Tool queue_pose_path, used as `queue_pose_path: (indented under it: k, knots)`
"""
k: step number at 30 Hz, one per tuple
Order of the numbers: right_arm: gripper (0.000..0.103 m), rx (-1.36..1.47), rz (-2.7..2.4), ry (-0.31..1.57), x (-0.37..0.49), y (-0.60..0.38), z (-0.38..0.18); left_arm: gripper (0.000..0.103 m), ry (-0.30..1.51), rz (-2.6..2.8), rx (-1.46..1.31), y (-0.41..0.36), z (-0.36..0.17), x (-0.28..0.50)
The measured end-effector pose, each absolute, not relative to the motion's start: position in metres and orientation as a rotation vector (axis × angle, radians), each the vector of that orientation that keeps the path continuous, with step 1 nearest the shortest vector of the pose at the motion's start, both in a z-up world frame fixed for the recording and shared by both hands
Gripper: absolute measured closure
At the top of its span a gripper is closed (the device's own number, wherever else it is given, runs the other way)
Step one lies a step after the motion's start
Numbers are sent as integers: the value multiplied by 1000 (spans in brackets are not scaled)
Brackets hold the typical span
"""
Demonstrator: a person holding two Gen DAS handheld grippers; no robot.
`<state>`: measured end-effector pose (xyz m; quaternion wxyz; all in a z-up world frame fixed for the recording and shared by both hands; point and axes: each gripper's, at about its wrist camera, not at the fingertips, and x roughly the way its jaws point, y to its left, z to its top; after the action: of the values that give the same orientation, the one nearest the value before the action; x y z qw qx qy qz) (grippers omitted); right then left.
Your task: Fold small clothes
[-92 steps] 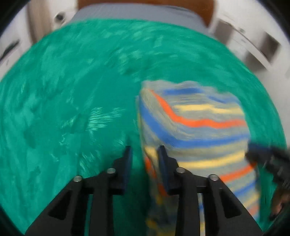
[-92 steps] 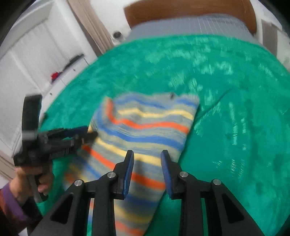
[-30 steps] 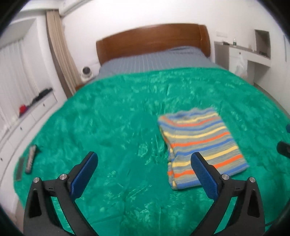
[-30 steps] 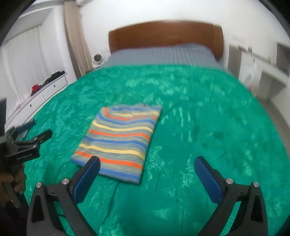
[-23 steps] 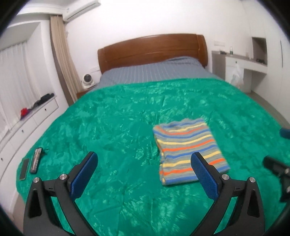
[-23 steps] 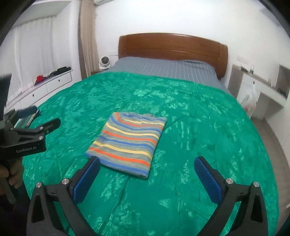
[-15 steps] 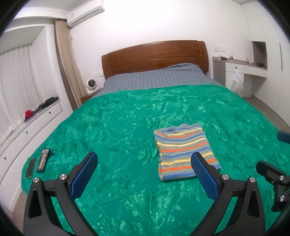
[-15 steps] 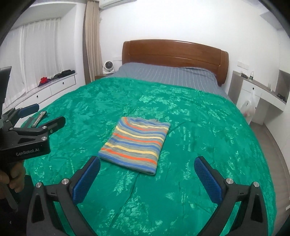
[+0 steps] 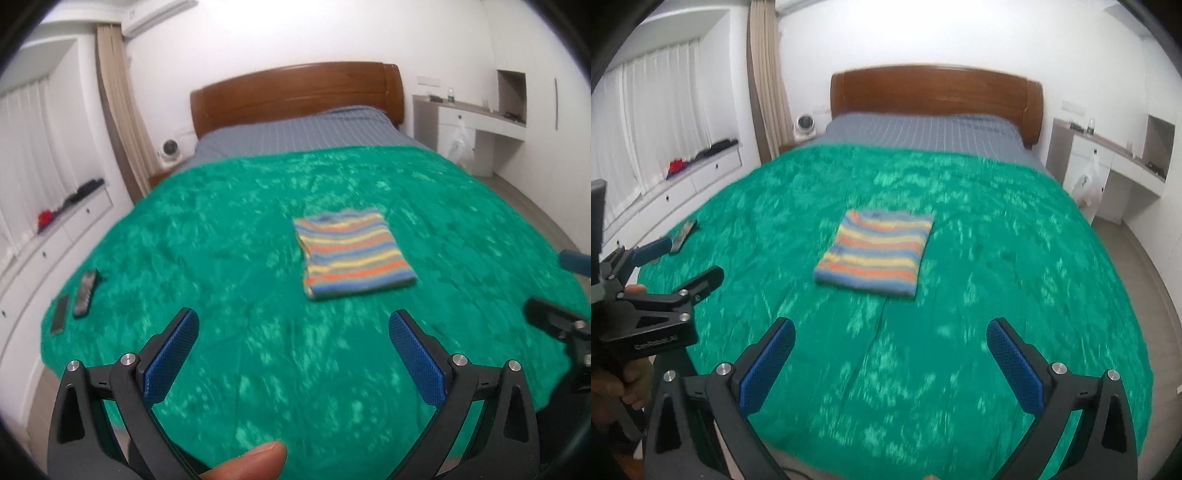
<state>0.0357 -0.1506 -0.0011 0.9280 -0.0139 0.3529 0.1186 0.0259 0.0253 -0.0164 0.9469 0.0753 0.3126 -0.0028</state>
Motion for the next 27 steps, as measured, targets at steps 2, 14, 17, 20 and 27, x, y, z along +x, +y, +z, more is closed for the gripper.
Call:
queue_pose_path:
  k: [2, 14, 17, 20, 27]
  knots:
    - [1, -21, 243, 740, 31, -151, -3, 0, 645, -8, 134, 25, -13, 18]
    - [1, -52, 194, 709, 17, -149, 11, 0, 653, 17, 152, 15, -5, 10]
    - [1, -69, 190, 706, 16, -147, 13, 0, 665, 14, 155, 15, -8, 11]
    - [1, -73, 189, 703, 16, -144, 16, 0, 688, 12, 131, 17, -11, 12]
    - [1, -79, 202, 721, 14, -134, 20, 0, 729, 25, 118, 20, -15, 14]
